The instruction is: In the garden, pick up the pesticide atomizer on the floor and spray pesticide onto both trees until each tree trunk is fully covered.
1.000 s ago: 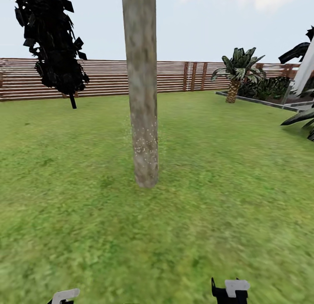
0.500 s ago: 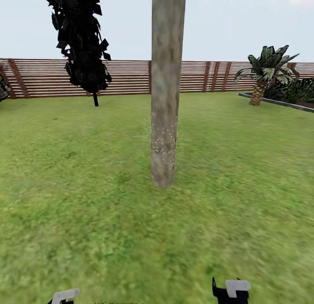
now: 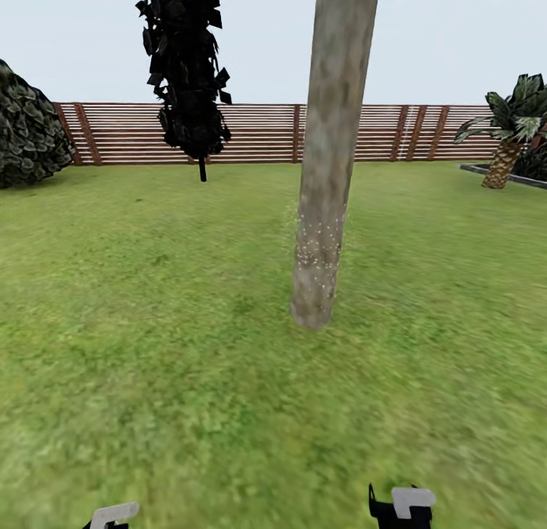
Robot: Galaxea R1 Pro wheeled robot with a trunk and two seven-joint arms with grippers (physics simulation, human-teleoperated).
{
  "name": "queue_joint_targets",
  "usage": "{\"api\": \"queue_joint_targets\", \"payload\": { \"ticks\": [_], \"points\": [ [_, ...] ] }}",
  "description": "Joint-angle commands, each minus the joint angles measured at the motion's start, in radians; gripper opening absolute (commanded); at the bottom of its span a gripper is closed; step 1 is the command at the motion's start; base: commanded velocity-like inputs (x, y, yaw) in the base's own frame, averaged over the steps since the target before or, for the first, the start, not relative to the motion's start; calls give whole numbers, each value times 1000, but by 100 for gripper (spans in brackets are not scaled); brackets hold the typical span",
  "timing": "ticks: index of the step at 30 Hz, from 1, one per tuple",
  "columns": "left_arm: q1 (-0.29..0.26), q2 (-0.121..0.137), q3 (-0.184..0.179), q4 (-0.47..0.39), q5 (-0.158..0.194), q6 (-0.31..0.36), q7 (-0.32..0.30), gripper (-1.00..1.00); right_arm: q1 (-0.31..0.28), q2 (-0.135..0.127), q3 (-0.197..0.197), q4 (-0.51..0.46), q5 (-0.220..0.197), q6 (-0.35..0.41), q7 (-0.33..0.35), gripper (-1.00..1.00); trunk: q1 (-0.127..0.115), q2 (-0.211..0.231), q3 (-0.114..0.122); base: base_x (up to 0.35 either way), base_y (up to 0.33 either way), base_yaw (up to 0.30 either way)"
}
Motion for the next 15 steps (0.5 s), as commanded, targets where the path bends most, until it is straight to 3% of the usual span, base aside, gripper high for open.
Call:
{"api": "queue_joint_targets", "payload": {
  "ticks": [1,15],
  "points": [
    [0,0,0,0,0,0,0,-100,0,0,0,0,0,0,0,100,0,0,0,0,0,278],
    [0,0,0,0,0,0,0,-100,0,0,0,0,0,0,0,100,0,0,-4,0,0,278]
  ]
}}
